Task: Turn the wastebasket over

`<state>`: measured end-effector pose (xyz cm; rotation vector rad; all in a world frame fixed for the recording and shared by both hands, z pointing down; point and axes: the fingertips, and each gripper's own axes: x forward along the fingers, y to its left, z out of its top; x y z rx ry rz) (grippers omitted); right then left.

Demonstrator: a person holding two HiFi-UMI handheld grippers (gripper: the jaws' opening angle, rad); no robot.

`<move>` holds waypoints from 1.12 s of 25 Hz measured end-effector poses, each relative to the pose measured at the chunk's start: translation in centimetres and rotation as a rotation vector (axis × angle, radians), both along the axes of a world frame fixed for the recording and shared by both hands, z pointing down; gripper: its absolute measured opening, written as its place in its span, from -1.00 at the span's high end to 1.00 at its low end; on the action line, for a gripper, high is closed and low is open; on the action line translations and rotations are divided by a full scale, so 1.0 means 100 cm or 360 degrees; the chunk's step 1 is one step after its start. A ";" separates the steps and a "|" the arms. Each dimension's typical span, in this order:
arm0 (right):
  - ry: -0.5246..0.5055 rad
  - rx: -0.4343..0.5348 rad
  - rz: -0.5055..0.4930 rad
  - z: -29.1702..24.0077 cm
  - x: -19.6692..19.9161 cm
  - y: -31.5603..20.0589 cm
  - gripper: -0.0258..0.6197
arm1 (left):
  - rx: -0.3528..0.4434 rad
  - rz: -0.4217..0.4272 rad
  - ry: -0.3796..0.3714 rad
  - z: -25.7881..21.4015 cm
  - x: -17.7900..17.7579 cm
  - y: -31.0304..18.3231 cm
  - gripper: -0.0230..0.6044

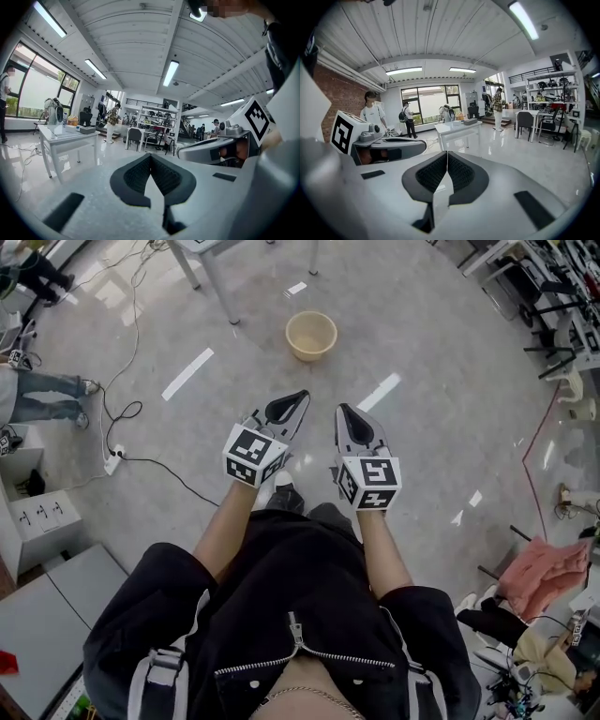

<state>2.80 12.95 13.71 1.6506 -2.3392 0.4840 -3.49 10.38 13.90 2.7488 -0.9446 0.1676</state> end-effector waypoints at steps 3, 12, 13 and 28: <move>0.0008 0.0004 0.0021 0.000 -0.007 -0.008 0.89 | 0.0017 0.0013 0.0006 -0.003 -0.008 -0.013 0.92; 0.0026 -0.0006 0.0083 0.001 -0.007 -0.019 0.89 | -0.0020 0.0040 0.0067 0.000 -0.011 -0.032 0.92; 0.0026 -0.0004 0.0087 0.001 -0.005 -0.020 0.89 | -0.0021 0.0043 0.0067 0.000 -0.010 -0.034 0.92; -0.0043 0.0028 -0.0013 -0.002 -0.004 -0.082 0.89 | -0.0002 -0.0023 0.0018 -0.001 0.001 -0.082 0.92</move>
